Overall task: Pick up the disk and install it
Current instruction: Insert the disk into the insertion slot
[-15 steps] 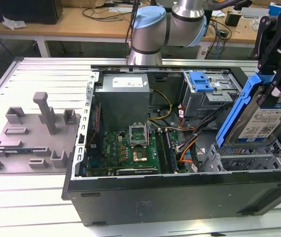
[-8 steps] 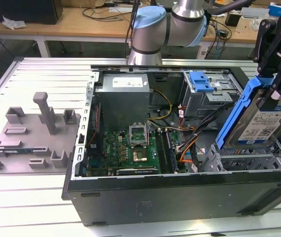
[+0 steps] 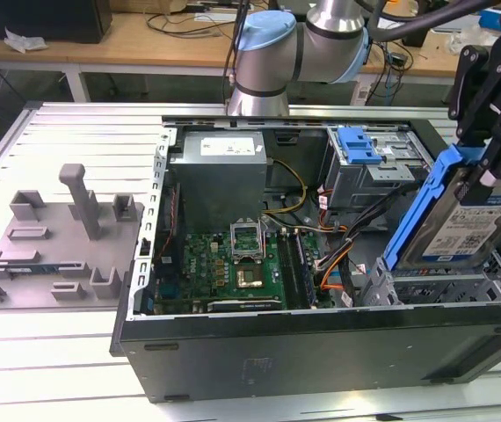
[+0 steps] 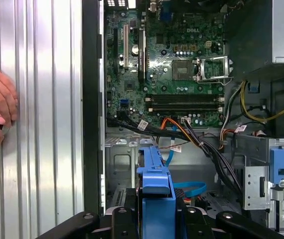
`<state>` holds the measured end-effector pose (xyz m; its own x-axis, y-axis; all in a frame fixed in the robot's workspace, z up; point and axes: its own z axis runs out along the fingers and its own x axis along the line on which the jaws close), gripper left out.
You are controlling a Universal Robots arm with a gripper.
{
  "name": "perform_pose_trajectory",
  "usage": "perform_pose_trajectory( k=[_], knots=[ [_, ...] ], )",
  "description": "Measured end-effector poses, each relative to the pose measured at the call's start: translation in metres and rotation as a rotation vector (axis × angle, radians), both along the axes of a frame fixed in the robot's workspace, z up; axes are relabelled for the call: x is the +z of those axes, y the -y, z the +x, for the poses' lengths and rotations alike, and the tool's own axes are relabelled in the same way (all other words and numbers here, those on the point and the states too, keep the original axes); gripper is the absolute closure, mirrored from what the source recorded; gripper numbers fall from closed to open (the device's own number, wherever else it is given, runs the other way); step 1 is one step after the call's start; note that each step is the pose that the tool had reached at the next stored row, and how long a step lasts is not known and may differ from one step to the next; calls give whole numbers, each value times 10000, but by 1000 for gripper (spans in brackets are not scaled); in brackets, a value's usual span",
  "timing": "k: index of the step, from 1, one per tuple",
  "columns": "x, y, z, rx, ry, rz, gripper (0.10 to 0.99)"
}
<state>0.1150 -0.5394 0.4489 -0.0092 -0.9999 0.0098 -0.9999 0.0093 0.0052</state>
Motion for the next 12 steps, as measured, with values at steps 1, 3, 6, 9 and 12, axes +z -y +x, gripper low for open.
perform_pose_trajectory(
  k=[1, 3, 6, 9, 12],
  knots=[
    [-7, 0, 0, 0, 0, -3, 722],
    [-27, 0, 1, 1, 1, -1, 722],
    [-61, 0, 1, 3, 0, -3, 722],
    [-102, 1, 1, 23, 0, -1, 722],
    [-170, 2, 1, 78, 0, -1, 722]
  ],
)
